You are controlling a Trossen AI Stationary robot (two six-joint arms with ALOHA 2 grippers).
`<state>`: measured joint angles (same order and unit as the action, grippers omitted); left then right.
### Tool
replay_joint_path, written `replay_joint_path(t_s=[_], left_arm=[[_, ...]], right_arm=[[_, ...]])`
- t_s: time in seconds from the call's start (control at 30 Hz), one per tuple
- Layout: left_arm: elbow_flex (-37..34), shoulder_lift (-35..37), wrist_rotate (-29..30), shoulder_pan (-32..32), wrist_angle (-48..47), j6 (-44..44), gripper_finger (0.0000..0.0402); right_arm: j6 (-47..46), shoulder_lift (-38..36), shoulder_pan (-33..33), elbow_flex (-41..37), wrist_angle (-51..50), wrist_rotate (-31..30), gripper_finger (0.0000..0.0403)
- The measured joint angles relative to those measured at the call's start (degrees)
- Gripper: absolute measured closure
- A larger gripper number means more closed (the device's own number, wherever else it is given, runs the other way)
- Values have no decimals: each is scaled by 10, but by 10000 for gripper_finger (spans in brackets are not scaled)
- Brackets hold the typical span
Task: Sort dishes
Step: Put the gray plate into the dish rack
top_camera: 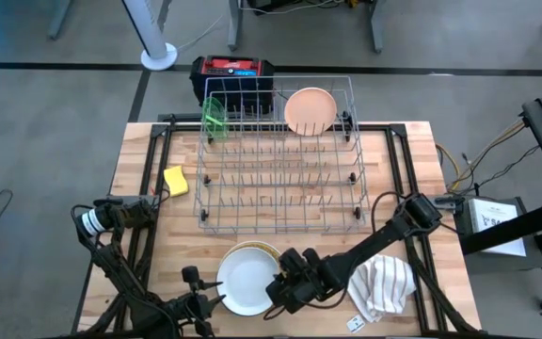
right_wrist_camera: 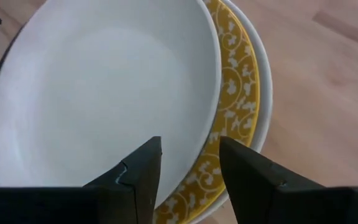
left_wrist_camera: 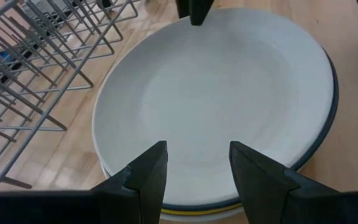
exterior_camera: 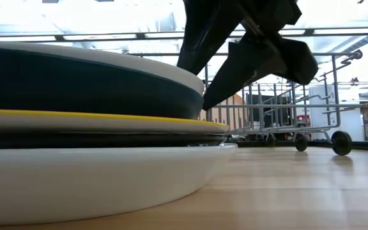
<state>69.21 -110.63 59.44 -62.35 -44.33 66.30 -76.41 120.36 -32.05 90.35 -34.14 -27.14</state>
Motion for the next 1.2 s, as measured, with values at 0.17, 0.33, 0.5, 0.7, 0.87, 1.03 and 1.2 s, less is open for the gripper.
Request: replay_joint_path(t_s=[0.17,0.33,0.5,0.7,0.87,1.03,1.2], left_arm=[[0,0,0,0,0,0,238],[0,0,0,0,0,0,238],[0,0,0,0,2,0,238],[0,0,6,0,3,0,238],[0,0,18,0,4,-1,238],[16,0,18,0,-2,-26,238],[57,1,19,0,-36,-56,238]], right_arm=[[5,0,6,0,1,0,269],[18,0,11,0,1,1,294],[29,0,14,0,1,6,325],[41,-1,17,0,1,6,373],[54,-1,21,0,2,3,398],[65,-1,22,0,1,2,401],[82,-1,24,8,1,-1,402]])
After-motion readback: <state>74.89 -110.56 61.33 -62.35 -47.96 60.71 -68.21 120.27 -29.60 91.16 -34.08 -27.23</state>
